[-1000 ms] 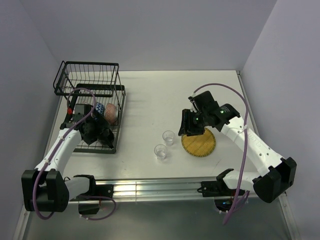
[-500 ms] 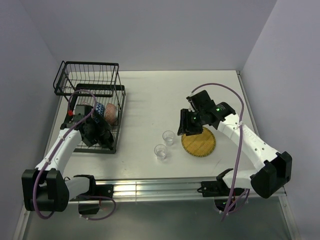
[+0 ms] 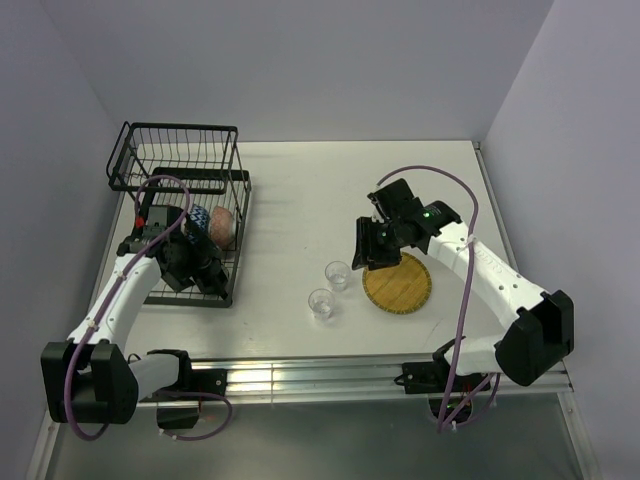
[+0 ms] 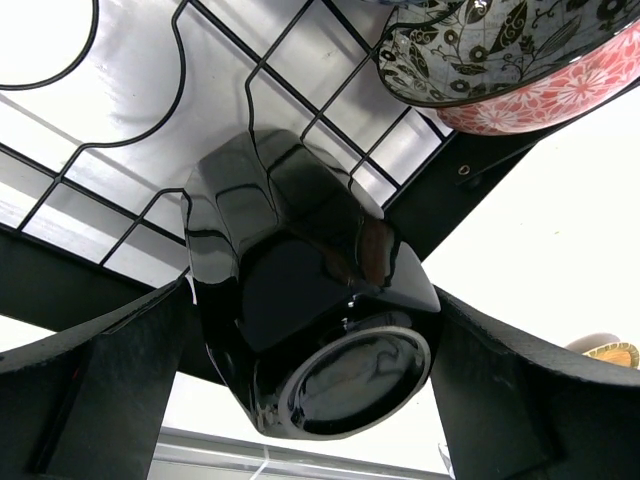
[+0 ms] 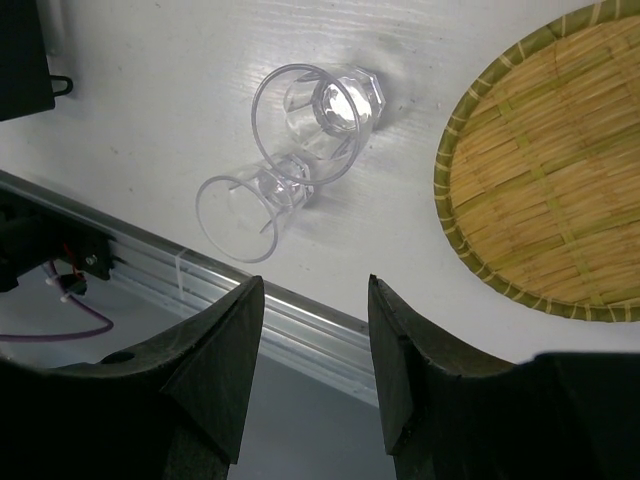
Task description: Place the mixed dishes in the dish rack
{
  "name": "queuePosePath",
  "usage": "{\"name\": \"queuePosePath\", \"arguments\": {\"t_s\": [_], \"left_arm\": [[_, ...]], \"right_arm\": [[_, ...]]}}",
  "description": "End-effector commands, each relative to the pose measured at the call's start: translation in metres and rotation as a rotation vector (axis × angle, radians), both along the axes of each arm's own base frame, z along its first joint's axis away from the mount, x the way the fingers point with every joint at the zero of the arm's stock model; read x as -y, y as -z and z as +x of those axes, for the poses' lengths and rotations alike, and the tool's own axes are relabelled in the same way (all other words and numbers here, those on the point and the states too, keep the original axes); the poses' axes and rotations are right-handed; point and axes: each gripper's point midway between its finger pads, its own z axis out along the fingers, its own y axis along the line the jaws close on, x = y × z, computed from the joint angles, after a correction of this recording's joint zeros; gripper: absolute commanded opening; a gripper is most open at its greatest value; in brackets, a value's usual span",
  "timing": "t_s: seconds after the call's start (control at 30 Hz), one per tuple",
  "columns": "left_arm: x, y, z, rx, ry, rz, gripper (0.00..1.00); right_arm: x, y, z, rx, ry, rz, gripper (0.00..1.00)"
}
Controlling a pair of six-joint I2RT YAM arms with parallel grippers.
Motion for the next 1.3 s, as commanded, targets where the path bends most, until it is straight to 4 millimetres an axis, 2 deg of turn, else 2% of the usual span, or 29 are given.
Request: {"name": "queuePosePath", "arguments": {"t_s": [0.0,0.2,0.3,0.47,0.67,1.0,1.07,1.17,1.27], "left_arm": [[0.001,-0.016,0.01,0.058,0.012,-0.005,0.99],[-0.001,-0.021,0.01,0.068,-0.001,-0.003,0.99],[-0.01,-0.028,0.004,0.084,-0.028,0.032,0.99],[-0.012,-0.05,-0.002,0.158,-0.04,0.017,0.99],[-0.009,-0.072,-0.015,0.188,-0.033,0.001,0.99],[0.018,-0.12,-0.048,0.301,0.032,-0.152,0.99],[0.025,-0.136,-0.052,0.343,0.053,-0.191,0.99],[0.033,-0.149,-0.056,0.373,0.071,-0.243,0.96],[0.041,-0.166,-0.057,0.414,0.104,-0.282,0.94]], "right_arm": [[-0.004,-0.001,0.005,0.032,-0.012,0.011,0.53],[0.0,0.002,0.004,0.032,-0.004,-0.003,0.53],[0.001,0.007,0.003,0.023,-0.002,-0.009,0.53],[0.0,0.02,0.003,-0.004,0.003,-0.023,0.53],[-0.009,0.033,0.014,-0.022,0.004,-0.013,0.53],[-0.021,0.067,0.035,-0.092,0.025,-0.059,0.53],[-0.023,0.075,0.038,-0.097,0.025,-0.075,0.53],[-0.027,0.084,0.041,-0.109,0.026,-0.096,0.51],[-0.034,0.088,0.045,-0.117,0.027,-0.085,0.4]]}}
